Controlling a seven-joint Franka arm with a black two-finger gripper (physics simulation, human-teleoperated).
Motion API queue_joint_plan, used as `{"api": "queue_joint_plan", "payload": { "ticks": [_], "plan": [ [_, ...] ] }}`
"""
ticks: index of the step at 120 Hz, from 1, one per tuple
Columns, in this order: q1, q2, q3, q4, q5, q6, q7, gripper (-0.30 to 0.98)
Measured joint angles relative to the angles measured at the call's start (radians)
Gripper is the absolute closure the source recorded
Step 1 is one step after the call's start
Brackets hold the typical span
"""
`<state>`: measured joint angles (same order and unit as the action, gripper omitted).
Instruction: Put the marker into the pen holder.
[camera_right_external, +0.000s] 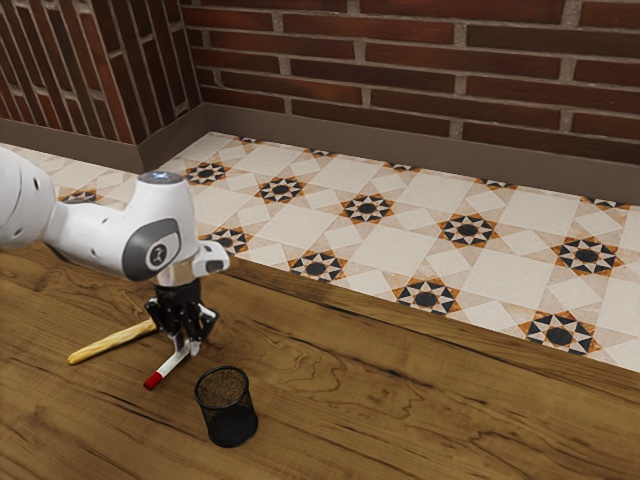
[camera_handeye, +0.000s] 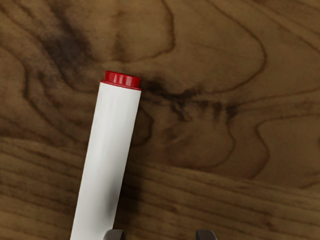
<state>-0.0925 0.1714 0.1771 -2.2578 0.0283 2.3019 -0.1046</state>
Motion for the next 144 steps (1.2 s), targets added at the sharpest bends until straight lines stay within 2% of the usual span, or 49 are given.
{"api": "queue_joint_plan", "payload": {
  "ticks": [52,84,144],
  "plan": [
    [0.025,0.081,0.001,0.061,0.003,0.026,0.015,0.55],
    [0.025,0.088,0.000,0.080,0.070,0.069,0.090,0.55],
    [0.039,0.119,-0.001,0.066,0.041,0.096,0.174,0.57]
  ]
}}
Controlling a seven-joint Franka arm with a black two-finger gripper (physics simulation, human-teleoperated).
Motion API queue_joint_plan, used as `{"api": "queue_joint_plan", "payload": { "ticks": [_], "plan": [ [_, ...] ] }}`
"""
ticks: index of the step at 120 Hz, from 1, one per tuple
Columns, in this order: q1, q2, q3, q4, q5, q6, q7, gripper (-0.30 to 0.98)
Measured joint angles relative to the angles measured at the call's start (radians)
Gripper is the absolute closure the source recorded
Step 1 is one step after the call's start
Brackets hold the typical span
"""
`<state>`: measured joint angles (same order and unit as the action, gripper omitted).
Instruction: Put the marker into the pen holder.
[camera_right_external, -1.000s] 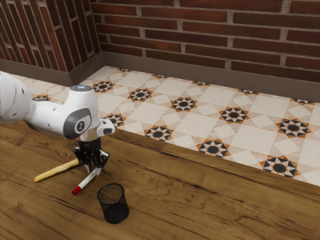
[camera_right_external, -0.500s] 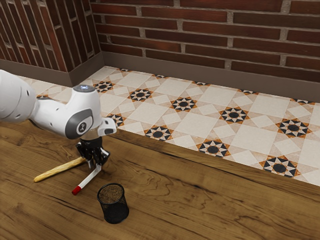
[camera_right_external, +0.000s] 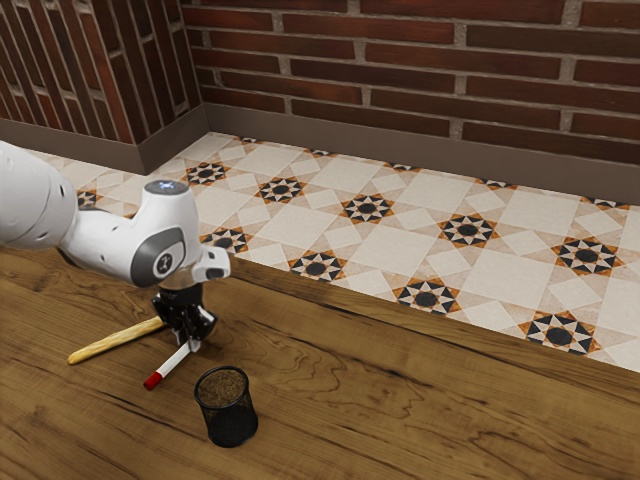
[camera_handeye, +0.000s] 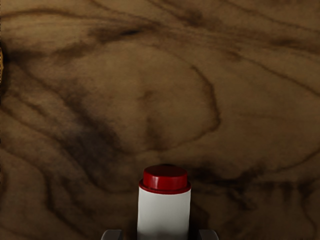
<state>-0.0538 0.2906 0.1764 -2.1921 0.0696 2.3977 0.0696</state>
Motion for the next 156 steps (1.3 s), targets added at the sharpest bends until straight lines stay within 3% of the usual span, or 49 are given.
{"api": "queue_joint_plan", "payload": {
  "ticks": [40,60,91,156],
  "plan": [
    [0.004,-0.028,0.000,0.006,0.020,0.002,0.011,0.78],
    [0.003,-0.106,-0.059,0.011,0.045,-0.004,0.001,0.79],
    [0.001,-0.359,-0.210,-0.026,0.065,-0.043,-0.017,0.79],
    [-0.007,-0.396,-0.283,-0.136,0.028,0.073,-0.062,0.76]
  ]
}}
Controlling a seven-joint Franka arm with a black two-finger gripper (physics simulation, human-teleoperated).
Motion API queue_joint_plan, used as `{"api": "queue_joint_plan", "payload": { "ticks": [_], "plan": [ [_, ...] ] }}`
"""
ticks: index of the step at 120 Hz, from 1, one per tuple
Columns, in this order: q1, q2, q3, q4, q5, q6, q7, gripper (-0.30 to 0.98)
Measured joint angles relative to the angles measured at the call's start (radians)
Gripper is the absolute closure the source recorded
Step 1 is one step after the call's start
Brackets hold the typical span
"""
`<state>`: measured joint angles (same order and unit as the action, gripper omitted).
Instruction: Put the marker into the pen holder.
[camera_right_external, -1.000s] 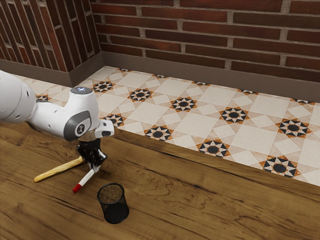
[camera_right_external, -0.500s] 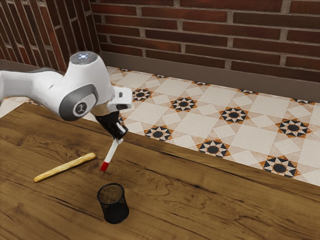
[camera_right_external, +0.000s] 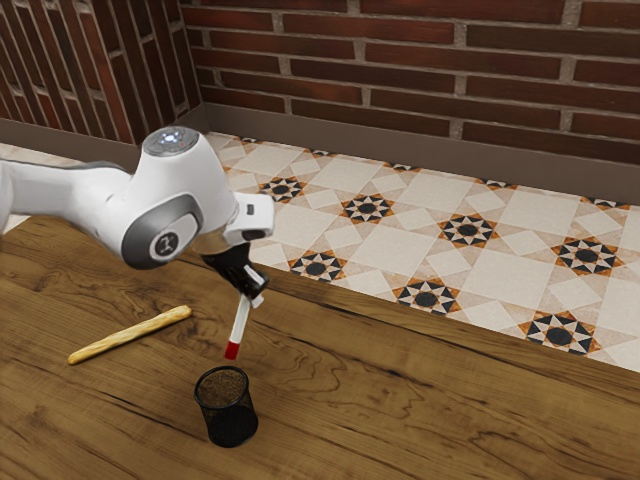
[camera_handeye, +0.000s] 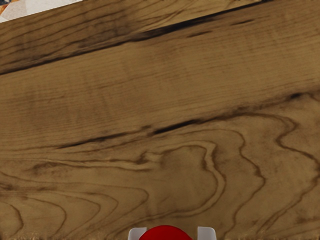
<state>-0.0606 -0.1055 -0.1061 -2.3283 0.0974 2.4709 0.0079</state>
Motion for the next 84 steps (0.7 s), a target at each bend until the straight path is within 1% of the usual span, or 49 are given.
{"api": "queue_joint_plan", "payload": {
  "ticks": [12,23,31,42,60,78,84],
  "plan": [
    [0.004,-0.060,-0.008,-0.021,-0.006,0.005,-0.005,0.76],
    [0.002,-0.161,-0.027,-0.106,-0.024,0.007,-0.008,0.76],
    [0.002,-0.205,-0.038,-0.161,-0.040,0.010,-0.011,0.76],
    [0.001,-0.222,-0.052,-0.194,-0.057,0.013,-0.013,0.76],
    [0.001,-0.212,-0.072,-0.232,-0.080,0.027,-0.017,0.76],
    [0.001,-0.209,-0.077,-0.254,-0.123,0.039,0.004,0.43],
    [0.002,-0.211,-0.076,-0.232,-0.130,0.032,0.012,0.34]
  ]
}}
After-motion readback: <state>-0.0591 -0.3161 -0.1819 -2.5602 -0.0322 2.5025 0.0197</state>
